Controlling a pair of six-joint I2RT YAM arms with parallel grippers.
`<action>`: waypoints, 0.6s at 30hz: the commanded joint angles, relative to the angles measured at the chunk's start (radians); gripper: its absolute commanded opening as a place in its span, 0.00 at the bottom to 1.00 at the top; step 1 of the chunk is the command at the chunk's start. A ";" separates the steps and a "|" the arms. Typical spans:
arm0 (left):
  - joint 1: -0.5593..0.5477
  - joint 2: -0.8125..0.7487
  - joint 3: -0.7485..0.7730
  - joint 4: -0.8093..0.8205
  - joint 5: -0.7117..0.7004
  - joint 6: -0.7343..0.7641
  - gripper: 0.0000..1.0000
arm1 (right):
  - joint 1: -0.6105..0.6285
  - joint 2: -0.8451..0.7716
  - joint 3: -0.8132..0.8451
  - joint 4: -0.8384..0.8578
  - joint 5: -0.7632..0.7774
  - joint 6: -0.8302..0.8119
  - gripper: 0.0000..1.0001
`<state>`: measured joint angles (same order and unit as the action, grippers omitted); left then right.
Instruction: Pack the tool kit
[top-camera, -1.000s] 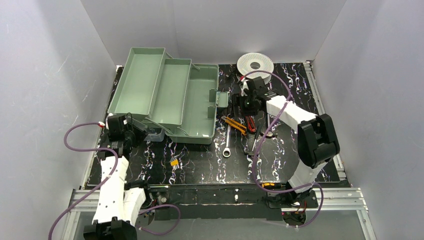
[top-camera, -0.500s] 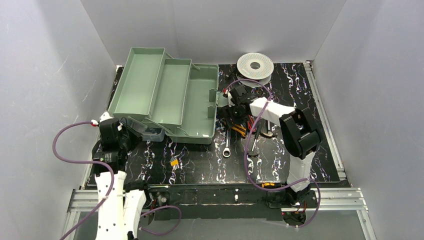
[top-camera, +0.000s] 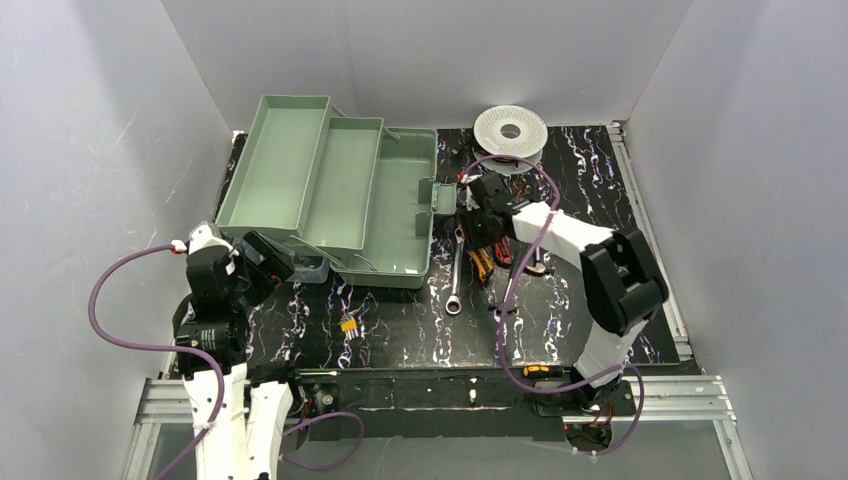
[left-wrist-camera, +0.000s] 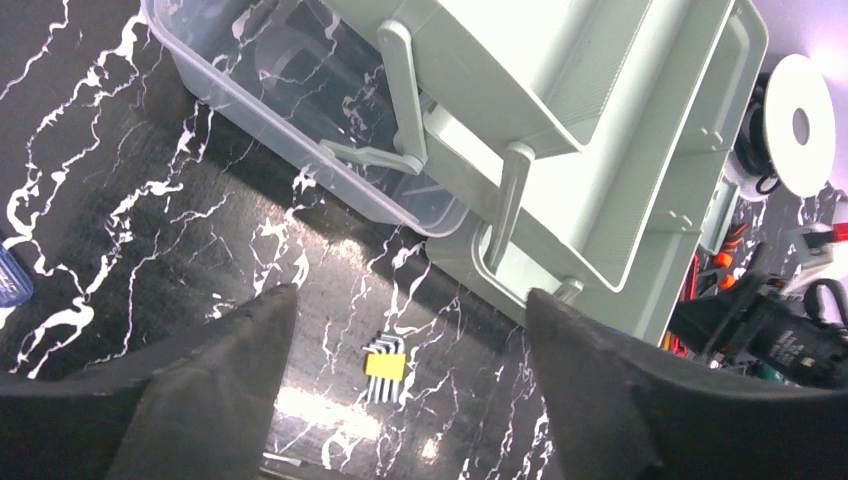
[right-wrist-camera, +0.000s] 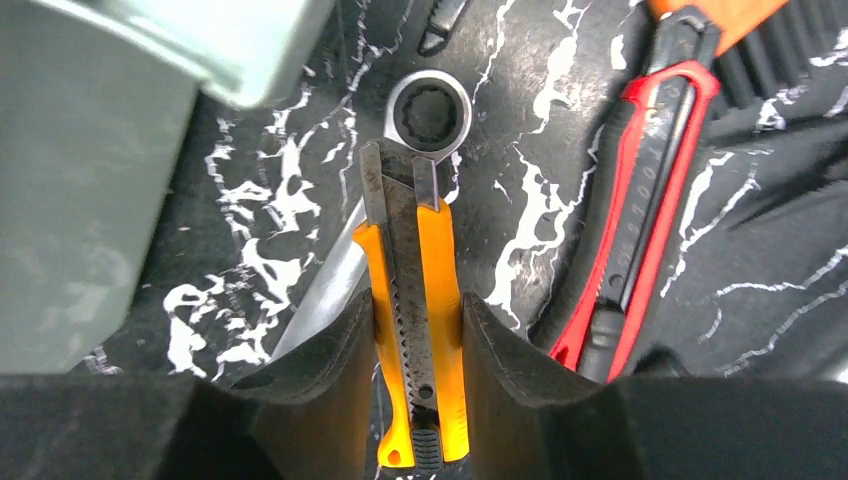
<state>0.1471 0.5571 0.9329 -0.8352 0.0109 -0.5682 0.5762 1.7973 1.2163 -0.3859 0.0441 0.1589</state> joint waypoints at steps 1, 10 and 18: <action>-0.003 -0.004 0.043 -0.055 -0.012 0.019 0.98 | -0.001 -0.165 -0.035 0.094 -0.004 0.056 0.22; -0.003 0.062 0.055 -0.170 -0.251 -0.022 0.98 | -0.002 -0.321 -0.028 0.130 -0.154 0.195 0.15; -0.003 0.131 0.084 -0.267 -0.466 -0.078 0.98 | 0.041 -0.214 0.204 0.168 -0.283 0.445 0.10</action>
<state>0.1471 0.6754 0.9817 -1.0264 -0.3031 -0.6216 0.5819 1.5192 1.2469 -0.3038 -0.1627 0.4442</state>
